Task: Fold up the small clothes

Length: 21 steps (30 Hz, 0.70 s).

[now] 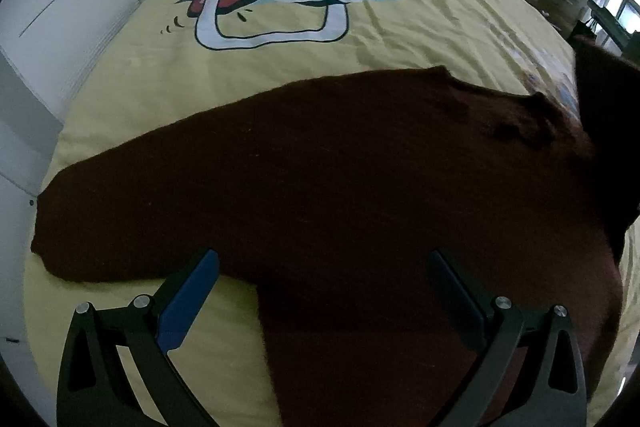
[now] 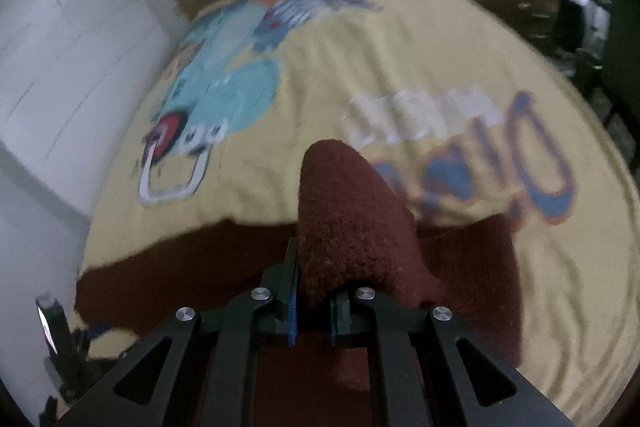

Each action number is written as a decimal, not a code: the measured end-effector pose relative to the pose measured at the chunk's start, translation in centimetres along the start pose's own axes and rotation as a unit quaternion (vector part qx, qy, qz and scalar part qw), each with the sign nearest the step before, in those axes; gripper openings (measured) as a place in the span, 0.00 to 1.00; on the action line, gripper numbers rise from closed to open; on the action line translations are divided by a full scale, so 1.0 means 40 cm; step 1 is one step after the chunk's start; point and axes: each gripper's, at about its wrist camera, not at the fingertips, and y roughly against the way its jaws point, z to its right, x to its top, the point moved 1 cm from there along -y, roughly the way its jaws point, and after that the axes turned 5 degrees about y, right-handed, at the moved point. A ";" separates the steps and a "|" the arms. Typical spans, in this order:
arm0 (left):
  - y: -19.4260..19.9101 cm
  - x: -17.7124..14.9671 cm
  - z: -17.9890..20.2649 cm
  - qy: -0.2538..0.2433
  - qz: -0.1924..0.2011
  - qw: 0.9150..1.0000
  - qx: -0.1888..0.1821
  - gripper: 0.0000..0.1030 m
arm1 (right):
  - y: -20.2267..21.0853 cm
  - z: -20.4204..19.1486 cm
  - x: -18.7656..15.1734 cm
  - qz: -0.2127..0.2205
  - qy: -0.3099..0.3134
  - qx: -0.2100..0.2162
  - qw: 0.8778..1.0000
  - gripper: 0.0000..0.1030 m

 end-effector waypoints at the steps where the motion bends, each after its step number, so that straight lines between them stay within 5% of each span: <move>1: -0.003 0.000 -0.007 0.002 -0.001 1.000 0.000 0.99 | -0.034 -0.025 -0.016 -0.014 0.005 0.006 1.000 0.10; 8: -0.025 -0.010 -0.036 0.011 -0.013 1.000 0.000 0.99 | -0.217 -0.102 -0.186 -0.109 0.023 0.022 0.994 0.11; 17: -0.035 -0.023 -0.056 0.019 -0.021 1.000 0.003 0.99 | -0.303 -0.119 -0.305 -0.146 0.040 0.006 0.988 0.19; 19: -0.035 -0.027 -0.056 0.018 -0.022 1.000 0.007 0.99 | -0.302 -0.128 -0.307 -0.141 0.055 -0.007 0.988 0.30; 21: -0.035 -0.029 -0.056 0.019 -0.023 1.000 0.008 0.99 | -0.298 -0.134 -0.305 -0.143 0.060 -0.015 0.988 0.62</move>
